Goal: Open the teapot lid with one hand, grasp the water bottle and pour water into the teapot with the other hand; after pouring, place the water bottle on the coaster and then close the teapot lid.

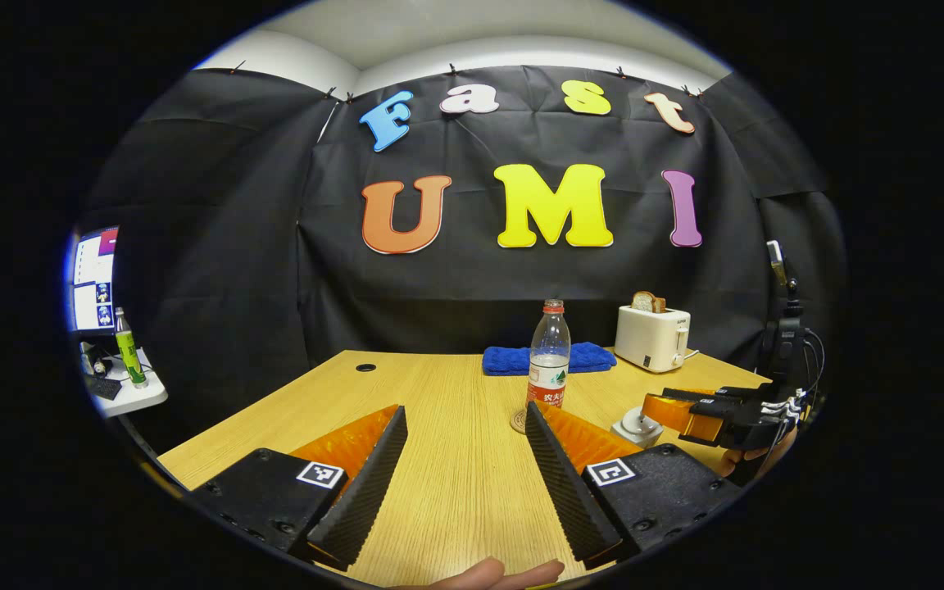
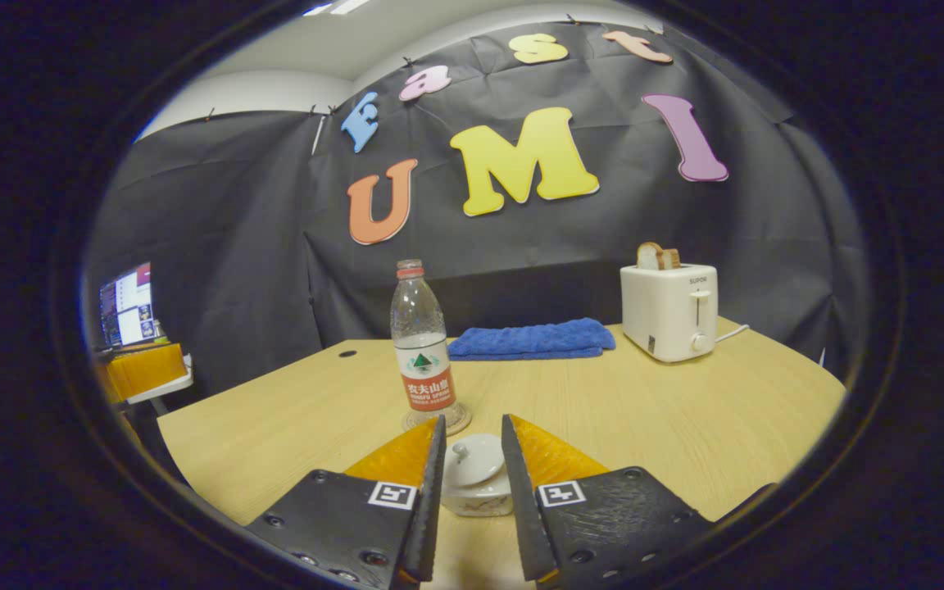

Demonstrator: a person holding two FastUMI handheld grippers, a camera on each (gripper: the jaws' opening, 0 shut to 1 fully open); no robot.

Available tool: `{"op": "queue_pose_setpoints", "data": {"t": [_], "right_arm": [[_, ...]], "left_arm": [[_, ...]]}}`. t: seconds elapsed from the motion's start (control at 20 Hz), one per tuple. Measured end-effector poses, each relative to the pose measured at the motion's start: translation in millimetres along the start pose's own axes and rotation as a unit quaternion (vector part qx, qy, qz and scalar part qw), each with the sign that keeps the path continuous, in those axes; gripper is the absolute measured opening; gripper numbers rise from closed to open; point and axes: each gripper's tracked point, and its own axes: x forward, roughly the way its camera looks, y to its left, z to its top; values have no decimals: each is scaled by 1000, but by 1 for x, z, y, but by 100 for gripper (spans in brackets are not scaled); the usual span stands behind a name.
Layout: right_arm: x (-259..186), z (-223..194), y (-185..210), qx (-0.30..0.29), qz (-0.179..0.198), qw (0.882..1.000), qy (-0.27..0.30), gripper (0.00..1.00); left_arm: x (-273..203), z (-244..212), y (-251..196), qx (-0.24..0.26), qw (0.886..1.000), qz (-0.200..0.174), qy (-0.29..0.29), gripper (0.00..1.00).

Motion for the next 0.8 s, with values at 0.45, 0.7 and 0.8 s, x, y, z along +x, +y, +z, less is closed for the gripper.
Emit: {"op": "queue_pose_setpoints", "data": {"t": [0.45, 0.7, 0.8], "right_arm": [[-25, 31, -4, -18, -34, 999, -33, 35], [-81, 63, -8, -9, -76, 996, -35, 41], [-109, 69, -14, -24, -97, 994, -36, 47]], "left_arm": [[-1, 6, 10, 5, 1000, -1, -7, 92], [-9, 11, 1, 15, 1000, -16, -11, 92], [-12, 8, -2, 10, 1000, -14, 1, 92]]}}
